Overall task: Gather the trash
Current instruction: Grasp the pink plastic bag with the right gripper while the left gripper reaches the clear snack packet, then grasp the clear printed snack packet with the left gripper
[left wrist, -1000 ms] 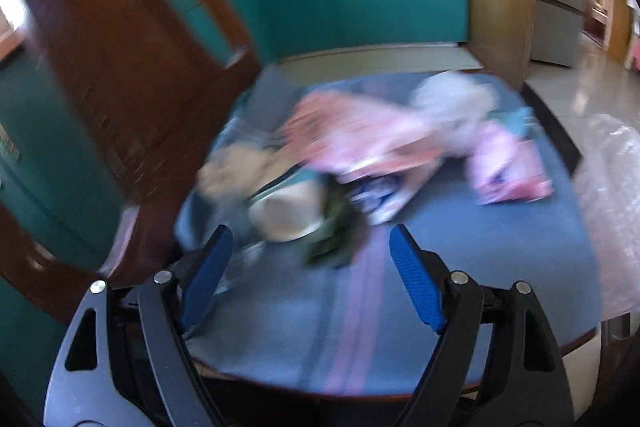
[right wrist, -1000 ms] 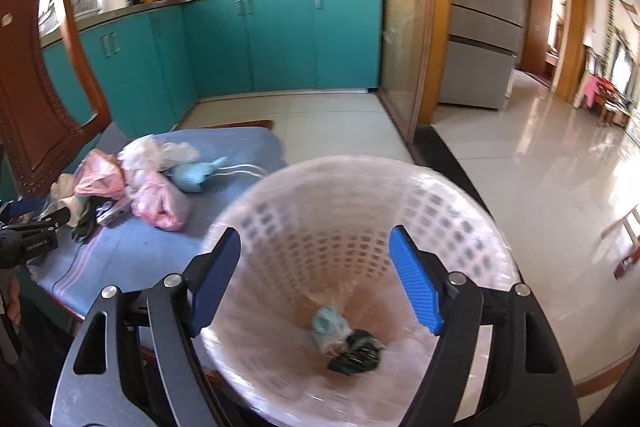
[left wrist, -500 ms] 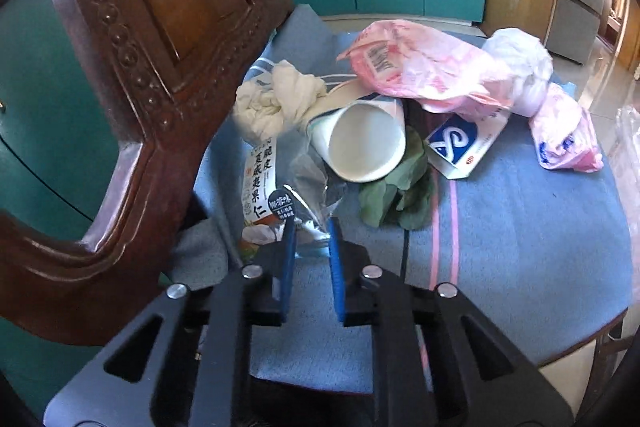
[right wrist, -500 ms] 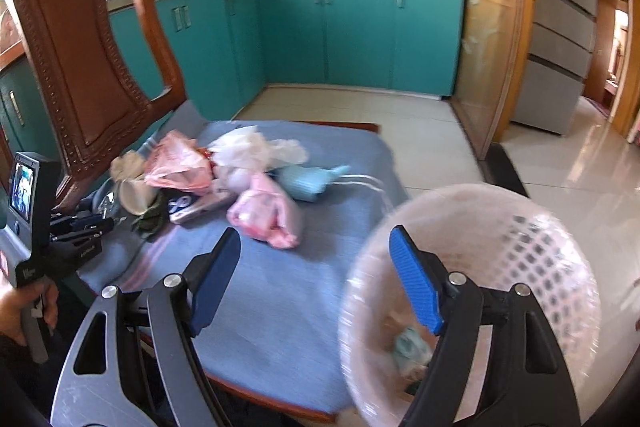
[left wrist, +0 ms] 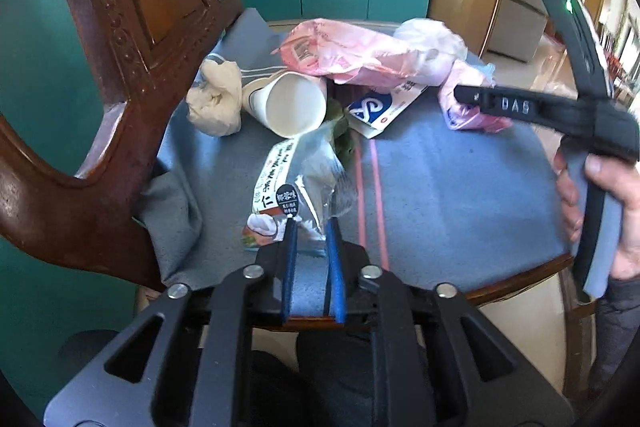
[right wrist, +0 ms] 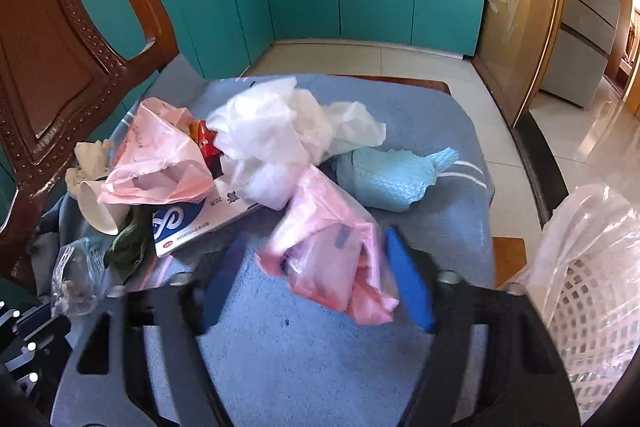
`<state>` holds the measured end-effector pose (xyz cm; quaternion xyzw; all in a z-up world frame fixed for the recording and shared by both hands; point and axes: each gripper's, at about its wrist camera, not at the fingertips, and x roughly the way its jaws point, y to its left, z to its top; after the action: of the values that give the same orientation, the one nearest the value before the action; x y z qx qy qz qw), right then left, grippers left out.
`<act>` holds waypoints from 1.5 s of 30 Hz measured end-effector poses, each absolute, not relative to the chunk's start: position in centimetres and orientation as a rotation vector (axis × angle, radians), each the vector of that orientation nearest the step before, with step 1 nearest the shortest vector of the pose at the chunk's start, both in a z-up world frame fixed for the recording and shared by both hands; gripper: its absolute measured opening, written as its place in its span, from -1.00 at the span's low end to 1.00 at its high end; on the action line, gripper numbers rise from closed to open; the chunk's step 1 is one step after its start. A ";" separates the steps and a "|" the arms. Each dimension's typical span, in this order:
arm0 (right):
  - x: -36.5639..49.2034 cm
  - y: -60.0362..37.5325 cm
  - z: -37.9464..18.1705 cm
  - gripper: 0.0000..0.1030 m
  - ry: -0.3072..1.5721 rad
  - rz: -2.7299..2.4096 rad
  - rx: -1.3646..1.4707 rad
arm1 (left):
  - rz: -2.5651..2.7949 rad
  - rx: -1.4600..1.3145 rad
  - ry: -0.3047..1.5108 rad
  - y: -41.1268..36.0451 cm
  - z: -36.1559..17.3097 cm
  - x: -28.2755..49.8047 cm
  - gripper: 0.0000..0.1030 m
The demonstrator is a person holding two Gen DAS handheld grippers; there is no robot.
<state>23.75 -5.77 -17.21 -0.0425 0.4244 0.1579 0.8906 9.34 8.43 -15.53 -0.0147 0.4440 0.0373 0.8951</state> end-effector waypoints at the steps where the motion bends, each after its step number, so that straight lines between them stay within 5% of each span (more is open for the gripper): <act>1: 23.5 -5.8 -17.1 0.06 0.882 0.355 -0.084 | 0.075 -0.042 0.918 8.6 -15.4 9.2 -0.30; 3: 23.0 -6.0 -16.9 -0.14 0.891 0.395 -0.085 | 0.081 -0.049 0.906 8.7 -15.3 9.2 0.16; 11: 19.4 -7.8 -15.5 -0.13 0.942 0.607 0.007 | 0.054 -0.126 0.874 9.8 -14.7 8.9 0.69; 15: 18.5 -8.0 -15.3 0.15 0.900 0.470 -0.120 | 0.073 -0.147 0.883 10.5 -14.8 9.9 0.73; 23: 18.3 -8.9 -15.1 0.40 0.877 0.403 -0.158 | 0.041 -0.192 0.930 10.9 -15.8 12.2 0.83; 40: 17.5 -5.4 -18.1 0.49 0.893 0.396 -0.299 | 0.079 -0.235 1.033 11.0 -19.2 16.0 0.84; 45: 17.2 -5.3 -18.0 0.41 0.886 0.419 -0.303 | 0.068 -0.229 1.024 11.6 -18.8 15.2 0.51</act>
<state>17.21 -5.27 -18.01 -0.1449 0.4237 0.2002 0.8714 15.17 11.63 -18.83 -0.1091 0.4887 0.0324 0.8650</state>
